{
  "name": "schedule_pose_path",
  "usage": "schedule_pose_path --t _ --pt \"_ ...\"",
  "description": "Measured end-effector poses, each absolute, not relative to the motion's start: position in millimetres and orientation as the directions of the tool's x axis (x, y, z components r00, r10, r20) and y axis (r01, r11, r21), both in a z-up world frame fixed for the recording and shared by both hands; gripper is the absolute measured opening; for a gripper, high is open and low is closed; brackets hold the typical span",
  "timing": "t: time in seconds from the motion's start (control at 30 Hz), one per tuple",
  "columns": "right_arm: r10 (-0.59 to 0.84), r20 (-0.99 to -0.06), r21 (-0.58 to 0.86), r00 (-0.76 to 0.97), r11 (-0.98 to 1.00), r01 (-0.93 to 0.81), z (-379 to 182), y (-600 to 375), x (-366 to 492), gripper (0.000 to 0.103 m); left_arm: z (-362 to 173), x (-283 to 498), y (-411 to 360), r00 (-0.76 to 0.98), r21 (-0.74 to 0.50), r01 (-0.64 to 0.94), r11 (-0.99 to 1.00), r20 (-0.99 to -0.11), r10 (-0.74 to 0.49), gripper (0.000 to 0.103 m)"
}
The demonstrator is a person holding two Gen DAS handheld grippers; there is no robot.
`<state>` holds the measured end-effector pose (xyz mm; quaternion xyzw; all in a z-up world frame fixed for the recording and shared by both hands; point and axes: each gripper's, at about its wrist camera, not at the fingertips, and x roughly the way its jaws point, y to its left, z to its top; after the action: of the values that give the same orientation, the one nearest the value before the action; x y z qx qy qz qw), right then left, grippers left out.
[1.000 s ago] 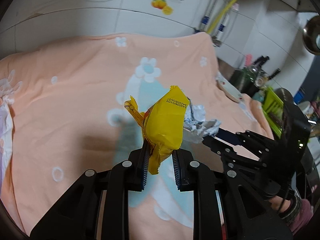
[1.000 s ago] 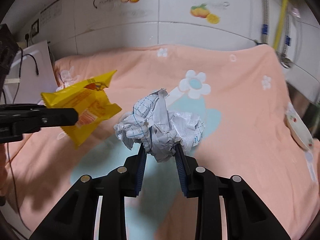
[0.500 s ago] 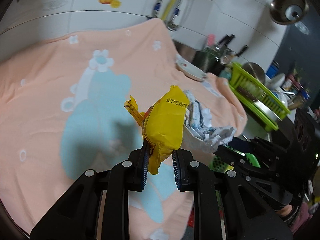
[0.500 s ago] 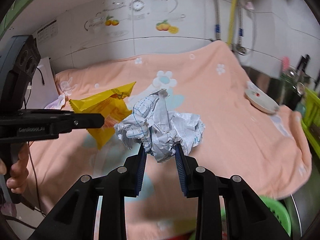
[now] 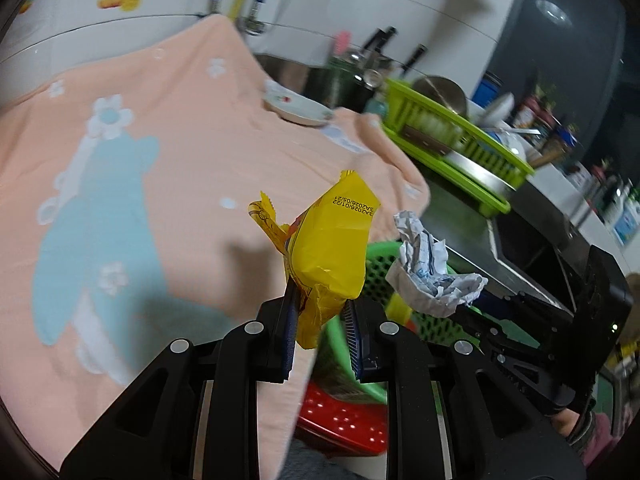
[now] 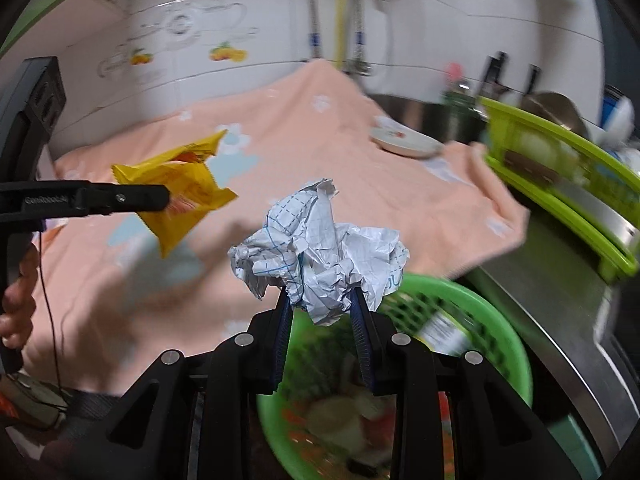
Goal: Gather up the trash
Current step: 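Carry the packet and paper over the green basket and open both grippers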
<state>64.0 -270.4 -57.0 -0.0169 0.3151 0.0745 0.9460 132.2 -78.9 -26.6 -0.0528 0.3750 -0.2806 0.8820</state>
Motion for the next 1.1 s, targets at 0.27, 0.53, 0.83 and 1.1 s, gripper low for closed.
schedule_pose_path --t 0.27,0.53,0.83,1.1 --pt "0.05 -0.621 0.058 0.782 0.998 -0.018 -72.7 -322.7 31.7 0.03 -35.6 116.8 -124.9 0.497 -0.297 0.531 0.793 -0.649 -0.576 0.021" --pt "0.01 -0.646 0.092 0.763 0.994 0.066 -89.5 -347.4 14.8 0.036 -48.5 106.1 -154.0 0.445 -0.29 0.575 0.765 -0.674 -0.589 0.021" --pt "0.013 -0.65 0.121 0.759 0.989 0.086 -94.9 -354.6 11.0 0.044 -70.6 110.0 -176.8 0.385 -0.297 0.601 0.742 -0.707 -0.594 0.023" --pt "0.036 -0.634 0.144 0.773 0.987 0.072 -89.5 -354.6 8.9 0.05 -88.7 118.2 -185.1 0.357 -0.299 0.584 0.755 -0.741 -0.569 0.029"
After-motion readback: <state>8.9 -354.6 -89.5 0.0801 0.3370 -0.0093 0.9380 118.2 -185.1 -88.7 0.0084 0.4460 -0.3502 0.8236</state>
